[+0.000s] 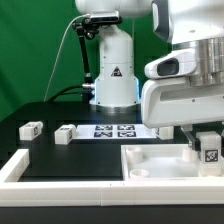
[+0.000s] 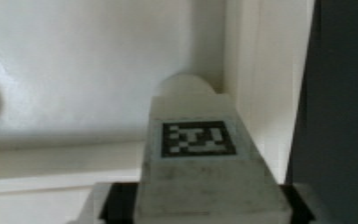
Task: Assemble one leg
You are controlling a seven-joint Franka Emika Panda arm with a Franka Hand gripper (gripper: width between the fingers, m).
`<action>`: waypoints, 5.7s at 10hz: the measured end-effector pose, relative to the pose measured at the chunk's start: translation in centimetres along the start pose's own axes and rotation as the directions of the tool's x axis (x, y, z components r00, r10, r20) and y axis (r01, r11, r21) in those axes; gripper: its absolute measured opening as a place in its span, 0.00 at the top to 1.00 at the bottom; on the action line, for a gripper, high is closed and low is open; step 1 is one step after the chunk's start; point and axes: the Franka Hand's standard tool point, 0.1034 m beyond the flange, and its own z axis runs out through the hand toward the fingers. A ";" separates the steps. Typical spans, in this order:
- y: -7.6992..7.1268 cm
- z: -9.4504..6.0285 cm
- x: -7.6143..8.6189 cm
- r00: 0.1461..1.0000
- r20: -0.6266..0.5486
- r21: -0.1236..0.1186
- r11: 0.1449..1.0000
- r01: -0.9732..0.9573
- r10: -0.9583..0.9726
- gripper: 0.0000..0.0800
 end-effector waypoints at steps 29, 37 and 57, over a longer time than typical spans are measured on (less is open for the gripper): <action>-1.1 -0.2 -0.1 0.991 0.025 -0.032 0.991 -0.133 0.134 0.19; -0.3 -0.2 0.1 0.990 0.033 -0.032 0.990 0.136 -0.135 0.64; 3.2 -0.5 -0.3 0.729 -0.085 -0.090 0.724 -0.684 0.679 0.23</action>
Offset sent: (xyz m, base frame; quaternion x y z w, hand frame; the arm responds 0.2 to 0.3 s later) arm -0.0114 0.0002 -0.0098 -0.0208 0.0015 0.2995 0.9539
